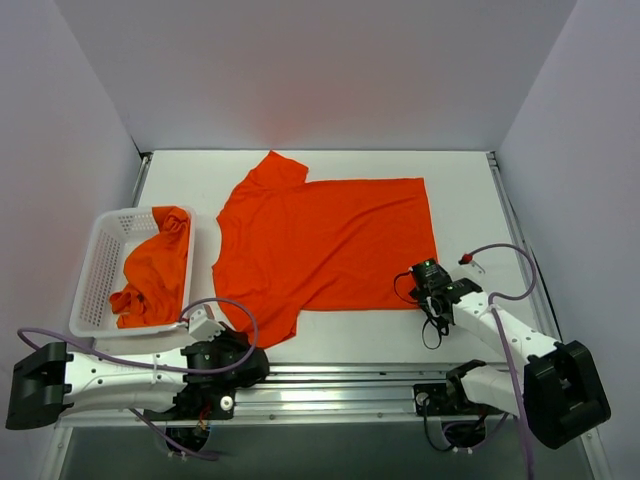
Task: Fold and stack the t-shirts
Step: Flatten the tshirt out, then fold the tshirt
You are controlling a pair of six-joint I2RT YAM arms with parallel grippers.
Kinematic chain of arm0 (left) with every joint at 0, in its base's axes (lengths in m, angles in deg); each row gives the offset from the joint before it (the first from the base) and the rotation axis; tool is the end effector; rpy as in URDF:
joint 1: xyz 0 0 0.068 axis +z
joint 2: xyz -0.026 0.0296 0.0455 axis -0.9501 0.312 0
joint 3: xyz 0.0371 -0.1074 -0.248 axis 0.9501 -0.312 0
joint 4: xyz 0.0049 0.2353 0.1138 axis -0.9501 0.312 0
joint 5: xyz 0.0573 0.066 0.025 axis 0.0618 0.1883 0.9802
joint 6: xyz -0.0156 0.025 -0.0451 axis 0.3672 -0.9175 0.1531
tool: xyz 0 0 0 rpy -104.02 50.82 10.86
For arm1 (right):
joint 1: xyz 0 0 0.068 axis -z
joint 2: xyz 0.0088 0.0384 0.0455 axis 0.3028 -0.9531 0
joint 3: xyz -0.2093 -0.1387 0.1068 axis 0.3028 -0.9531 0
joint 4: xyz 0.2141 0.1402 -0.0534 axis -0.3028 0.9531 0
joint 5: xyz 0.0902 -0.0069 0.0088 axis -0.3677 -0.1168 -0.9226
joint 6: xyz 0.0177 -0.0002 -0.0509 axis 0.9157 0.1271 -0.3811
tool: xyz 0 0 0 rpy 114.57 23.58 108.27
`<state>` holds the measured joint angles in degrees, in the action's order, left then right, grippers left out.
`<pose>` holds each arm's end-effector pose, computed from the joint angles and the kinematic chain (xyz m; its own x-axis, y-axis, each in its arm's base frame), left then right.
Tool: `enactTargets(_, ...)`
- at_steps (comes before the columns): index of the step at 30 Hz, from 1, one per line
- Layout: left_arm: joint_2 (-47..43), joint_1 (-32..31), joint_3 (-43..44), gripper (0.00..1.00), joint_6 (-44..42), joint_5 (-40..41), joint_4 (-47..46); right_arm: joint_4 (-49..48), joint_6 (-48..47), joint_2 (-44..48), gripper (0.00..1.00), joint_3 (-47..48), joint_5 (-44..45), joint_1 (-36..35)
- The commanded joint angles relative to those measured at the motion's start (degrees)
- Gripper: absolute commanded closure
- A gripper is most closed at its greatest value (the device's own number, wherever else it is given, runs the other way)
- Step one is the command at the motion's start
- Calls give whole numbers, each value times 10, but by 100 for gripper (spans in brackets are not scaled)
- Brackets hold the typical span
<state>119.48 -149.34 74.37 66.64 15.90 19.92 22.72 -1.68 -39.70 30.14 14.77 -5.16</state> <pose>0.0525 -0.1012 0.1435 -0.3957 -0.6478 -0.6510 -0.3893 0.7604 -0.5199 0.1879 0.0634 0.1691 -0.4316 0.7286 -0.5319 0.6354 0.6641 0.3941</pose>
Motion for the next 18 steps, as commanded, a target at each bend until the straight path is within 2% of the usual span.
enactTargets(1, -13, 3, -1, 98, -18, 28, -5, 61, 9, -21, 43, 24, 11, 1)
enactTargets(7, -47, 4, -6, 98, -27, 35, 7, 69, 5, -58, 49, 37, 0, 3)
enactTargets(11, -69, 4, -15, 98, -37, 32, -2, 69, -7, -97, 59, 49, -5, 22)
enactTargets(18, -85, 5, -18, 98, -51, 36, -7, 70, -7, -115, 61, 57, 0, 33)
